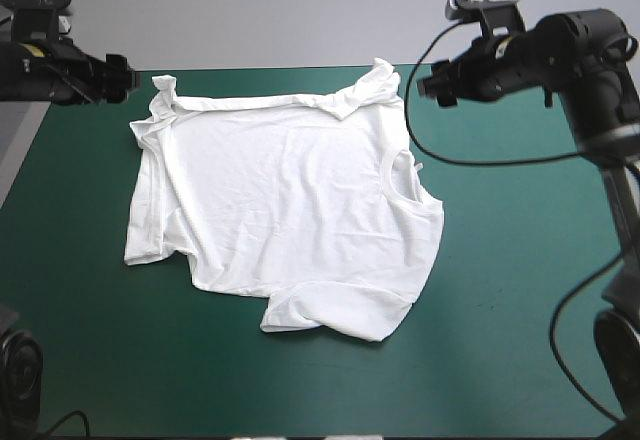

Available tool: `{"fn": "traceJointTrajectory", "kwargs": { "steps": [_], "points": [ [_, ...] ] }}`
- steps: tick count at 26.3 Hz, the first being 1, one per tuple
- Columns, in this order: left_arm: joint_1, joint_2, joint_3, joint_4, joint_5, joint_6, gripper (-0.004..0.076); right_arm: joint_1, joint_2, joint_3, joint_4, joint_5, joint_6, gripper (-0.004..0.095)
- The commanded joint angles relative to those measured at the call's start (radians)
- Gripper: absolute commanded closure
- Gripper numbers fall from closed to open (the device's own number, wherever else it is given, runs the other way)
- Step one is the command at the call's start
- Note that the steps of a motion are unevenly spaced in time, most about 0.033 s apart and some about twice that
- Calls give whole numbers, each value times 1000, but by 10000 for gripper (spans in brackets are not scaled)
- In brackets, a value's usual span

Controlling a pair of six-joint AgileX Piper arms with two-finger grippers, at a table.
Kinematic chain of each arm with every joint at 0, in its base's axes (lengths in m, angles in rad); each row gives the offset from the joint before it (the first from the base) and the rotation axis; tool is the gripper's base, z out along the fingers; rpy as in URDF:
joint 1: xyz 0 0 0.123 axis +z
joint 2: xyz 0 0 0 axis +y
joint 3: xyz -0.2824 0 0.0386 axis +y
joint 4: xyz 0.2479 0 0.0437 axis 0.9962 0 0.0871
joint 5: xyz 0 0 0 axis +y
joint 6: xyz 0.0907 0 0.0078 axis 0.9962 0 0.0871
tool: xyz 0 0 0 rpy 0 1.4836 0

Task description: Fold the cloth

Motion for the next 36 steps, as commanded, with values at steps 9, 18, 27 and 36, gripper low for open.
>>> {"fn": "traceJointTrajectory", "kwargs": {
  "steps": [9,18,27,36],
  "points": [
    [-6,-345,609,74,-127,29,150,-2,-361,564,67,-60,-36,260],
    [-6,-363,703,70,-263,29,150,-2,-194,696,74,-233,-36,260],
    [-6,-368,678,64,-223,29,150,29,67,696,128,-308,-32,260],
    [-6,-422,605,74,-219,29,150,153,164,697,89,-352,25,437]
  ]
}}
